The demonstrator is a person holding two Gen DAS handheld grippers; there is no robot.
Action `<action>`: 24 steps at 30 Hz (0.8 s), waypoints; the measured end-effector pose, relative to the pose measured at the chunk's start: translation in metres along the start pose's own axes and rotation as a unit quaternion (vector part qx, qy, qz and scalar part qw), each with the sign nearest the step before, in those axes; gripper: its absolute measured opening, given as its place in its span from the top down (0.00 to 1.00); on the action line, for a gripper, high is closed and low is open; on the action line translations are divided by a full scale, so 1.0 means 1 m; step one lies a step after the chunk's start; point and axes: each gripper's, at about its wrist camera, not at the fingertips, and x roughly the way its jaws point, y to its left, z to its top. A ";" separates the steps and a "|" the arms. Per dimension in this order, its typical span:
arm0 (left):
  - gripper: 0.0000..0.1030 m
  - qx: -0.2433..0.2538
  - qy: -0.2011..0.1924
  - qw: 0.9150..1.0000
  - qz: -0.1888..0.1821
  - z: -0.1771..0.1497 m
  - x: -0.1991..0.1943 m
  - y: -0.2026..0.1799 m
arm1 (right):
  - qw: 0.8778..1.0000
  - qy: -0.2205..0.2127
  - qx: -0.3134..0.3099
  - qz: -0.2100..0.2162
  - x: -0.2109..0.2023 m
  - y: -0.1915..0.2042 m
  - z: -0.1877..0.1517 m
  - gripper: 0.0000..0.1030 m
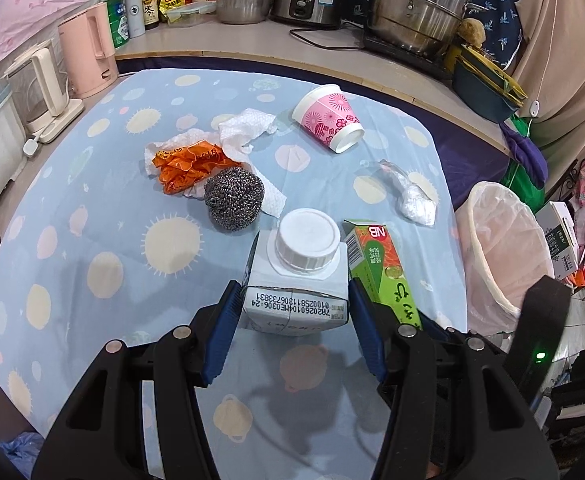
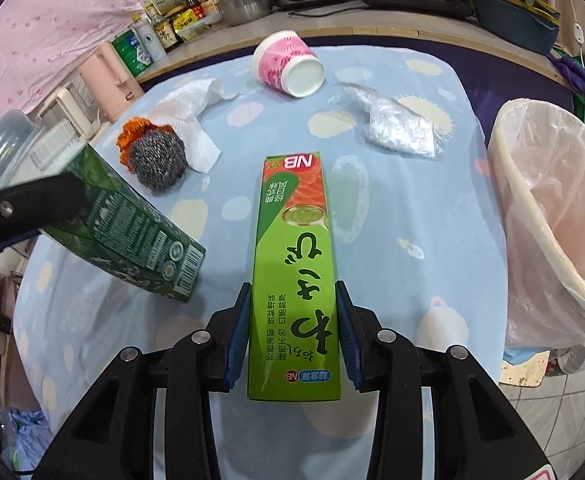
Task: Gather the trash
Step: 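Lift both cartons and carry them over the trash bin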
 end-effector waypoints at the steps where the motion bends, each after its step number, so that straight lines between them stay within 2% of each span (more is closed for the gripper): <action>1: 0.50 0.000 0.000 1.000 -0.001 0.000 0.000 0.000 | 1.000 -0.007 0.002 0.002 -0.005 -0.001 0.002 0.63; 12: 0.50 0.016 -0.021 0.999 -0.018 0.009 -0.020 -0.019 | 0.995 -0.093 0.025 0.007 -0.076 -0.015 0.032 0.63; 19: 0.50 0.049 -0.049 0.996 -0.049 0.024 -0.039 -0.058 | 0.989 -0.131 0.066 -0.011 -0.115 -0.050 0.041 0.63; 24: 0.50 0.074 -0.057 0.993 -0.077 0.032 -0.046 -0.089 | 0.982 -0.159 0.094 -0.041 -0.136 -0.083 0.038 0.63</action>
